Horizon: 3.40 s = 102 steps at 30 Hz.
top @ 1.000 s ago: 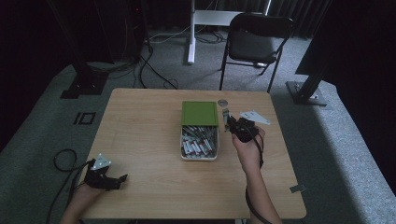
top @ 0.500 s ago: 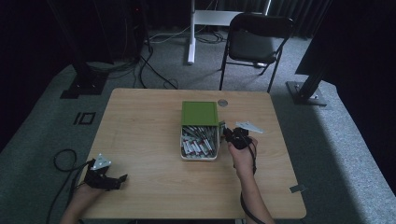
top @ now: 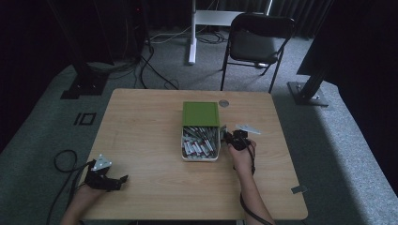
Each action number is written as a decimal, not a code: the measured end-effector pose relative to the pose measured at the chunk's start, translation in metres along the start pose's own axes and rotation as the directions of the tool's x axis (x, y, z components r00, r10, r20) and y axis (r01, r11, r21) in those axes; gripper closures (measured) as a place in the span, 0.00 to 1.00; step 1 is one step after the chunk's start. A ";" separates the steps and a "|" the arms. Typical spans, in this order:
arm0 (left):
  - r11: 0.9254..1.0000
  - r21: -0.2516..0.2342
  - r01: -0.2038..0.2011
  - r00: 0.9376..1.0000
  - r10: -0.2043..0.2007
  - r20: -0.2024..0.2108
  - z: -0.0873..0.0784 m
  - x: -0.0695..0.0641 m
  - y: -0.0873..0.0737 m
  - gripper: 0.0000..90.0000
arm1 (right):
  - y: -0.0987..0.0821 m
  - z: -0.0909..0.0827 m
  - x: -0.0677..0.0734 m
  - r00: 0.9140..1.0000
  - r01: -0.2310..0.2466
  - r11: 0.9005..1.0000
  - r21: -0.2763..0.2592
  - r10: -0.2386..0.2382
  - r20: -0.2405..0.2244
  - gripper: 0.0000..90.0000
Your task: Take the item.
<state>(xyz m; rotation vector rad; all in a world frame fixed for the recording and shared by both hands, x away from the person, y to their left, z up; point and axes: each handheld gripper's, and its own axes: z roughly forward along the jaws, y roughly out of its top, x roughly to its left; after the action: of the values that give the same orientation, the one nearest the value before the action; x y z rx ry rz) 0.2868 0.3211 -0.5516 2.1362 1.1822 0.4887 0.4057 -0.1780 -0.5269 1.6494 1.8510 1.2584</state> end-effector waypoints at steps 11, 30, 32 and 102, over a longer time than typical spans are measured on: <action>1.000 0.000 0.000 1.000 0.000 0.000 0.000 0.000 0.000 0.02 | -0.003 0.009 -0.024 0.998 0.024 0.998 0.052 -0.027 0.058 0.87; 1.000 0.000 0.000 1.000 0.000 0.000 0.000 0.000 0.000 0.01 | -0.008 -0.008 -0.040 0.989 0.090 0.994 0.068 -0.097 0.110 0.47; 1.000 0.000 0.000 1.000 0.000 0.000 0.000 0.000 0.000 0.01 | -0.007 -0.013 -0.044 0.988 0.094 0.994 0.063 -0.101 0.119 0.45; 1.000 -0.001 -0.002 1.000 0.002 0.000 0.000 0.000 0.000 0.02 | -0.086 -0.126 -0.107 0.935 0.035 0.991 0.127 -0.078 0.346 0.15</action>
<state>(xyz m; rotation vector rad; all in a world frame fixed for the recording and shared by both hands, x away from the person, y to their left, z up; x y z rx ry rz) 0.2868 0.3211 -0.5517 2.1370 1.1801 0.4902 0.2861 -0.3172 -0.5575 1.7347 1.7623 0.7786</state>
